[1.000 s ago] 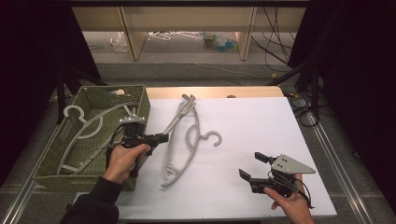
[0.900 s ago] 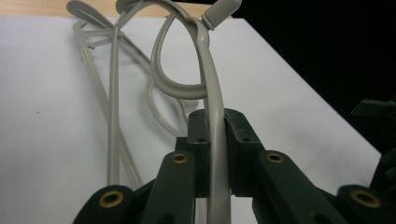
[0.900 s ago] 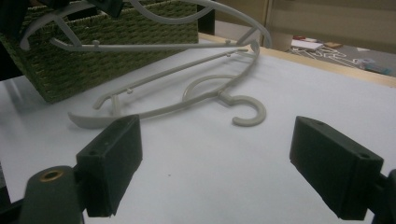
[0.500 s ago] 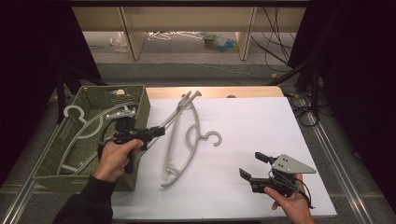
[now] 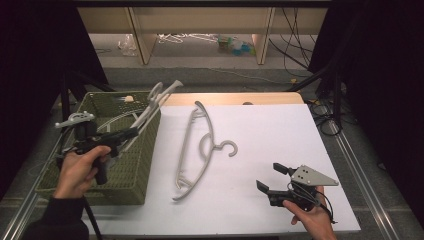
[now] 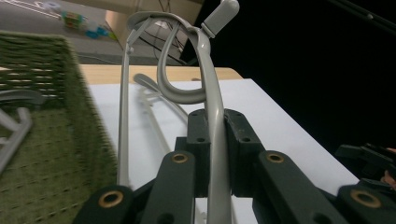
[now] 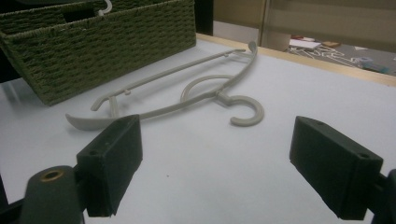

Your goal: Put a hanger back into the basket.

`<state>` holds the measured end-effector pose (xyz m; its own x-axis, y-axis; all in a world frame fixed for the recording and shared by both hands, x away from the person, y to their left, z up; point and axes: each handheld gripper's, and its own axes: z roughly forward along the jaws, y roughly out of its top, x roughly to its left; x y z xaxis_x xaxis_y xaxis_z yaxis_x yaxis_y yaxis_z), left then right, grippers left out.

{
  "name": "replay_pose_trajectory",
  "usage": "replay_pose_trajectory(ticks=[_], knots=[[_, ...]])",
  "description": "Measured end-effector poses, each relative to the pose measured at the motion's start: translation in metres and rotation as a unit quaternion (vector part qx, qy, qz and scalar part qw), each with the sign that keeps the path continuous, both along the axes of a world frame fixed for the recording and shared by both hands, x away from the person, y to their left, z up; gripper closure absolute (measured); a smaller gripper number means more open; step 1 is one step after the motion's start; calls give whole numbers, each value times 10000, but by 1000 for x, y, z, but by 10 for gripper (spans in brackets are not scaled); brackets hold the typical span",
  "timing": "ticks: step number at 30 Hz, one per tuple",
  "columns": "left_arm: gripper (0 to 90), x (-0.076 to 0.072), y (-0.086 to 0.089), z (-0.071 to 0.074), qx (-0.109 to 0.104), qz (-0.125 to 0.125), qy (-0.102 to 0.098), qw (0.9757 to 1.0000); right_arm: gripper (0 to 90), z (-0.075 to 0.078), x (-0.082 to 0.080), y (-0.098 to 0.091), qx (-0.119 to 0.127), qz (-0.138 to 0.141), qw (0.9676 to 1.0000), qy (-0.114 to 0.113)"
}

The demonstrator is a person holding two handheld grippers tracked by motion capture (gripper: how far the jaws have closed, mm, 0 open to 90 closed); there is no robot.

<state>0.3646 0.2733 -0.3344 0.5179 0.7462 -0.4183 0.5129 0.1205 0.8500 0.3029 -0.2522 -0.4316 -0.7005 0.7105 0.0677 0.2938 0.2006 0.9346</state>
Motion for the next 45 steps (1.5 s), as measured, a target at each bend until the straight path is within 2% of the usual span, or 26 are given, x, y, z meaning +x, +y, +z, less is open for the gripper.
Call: replay_pose_trajectory(ticks=[1,4,7,12,17,20,22,26,29,30,31,36,41,42,45], knots=[[810,0,0,0,0,0,0,10000,182,0,0,0,0,0,10000,0],[810,-5,16,4,-81,72,-74,9999,182,-1,0,1,5,5,10000,-15],[810,-9,27,5,-71,148,-112,9998,182,0,0,0,-26,4,10000,-34],[809,-24,50,1,-82,259,-124,9996,182,-1,0,0,-19,-17,10000,-49],[809,-33,64,-6,-52,304,-111,9995,182,-1,1,0,11,-17,10000,-41],[809,-36,71,-8,47,317,-68,9995,182,0,1,-1,-47,-30,10000,-28],[809,-37,75,-9,16,289,-52,9996,182,0,0,0,-35,-15,10000,-22],[809,-36,77,-10,93,179,-1,9998,182,0,1,-1,-52,-13,10000,-21],[809,-33,77,-14,155,211,65,9996,182,-1,1,0,11,-2,10000,-43],[809,-33,78,-15,241,230,121,9994,182,-1,1,0,38,1,10000,-45],[809,-31,79,-17,255,259,160,9992,182,0,0,-1,-57,-18,10000,-19],[809,-24,83,-26,378,223,360,9984,182,0,1,-1,-47,-8,10000,-15],[808,-10,85,-33,721,308,560,9954,182,-1,1,0,-48,-17,10000,-14],[807,-7,85,-33,850,332,606,9940,182,-1,1,0,-63,-34,10000,-14],[804,-3,84,-34,858,284,627,9939,182,-2,2,0,15,-4,10000,-25]])
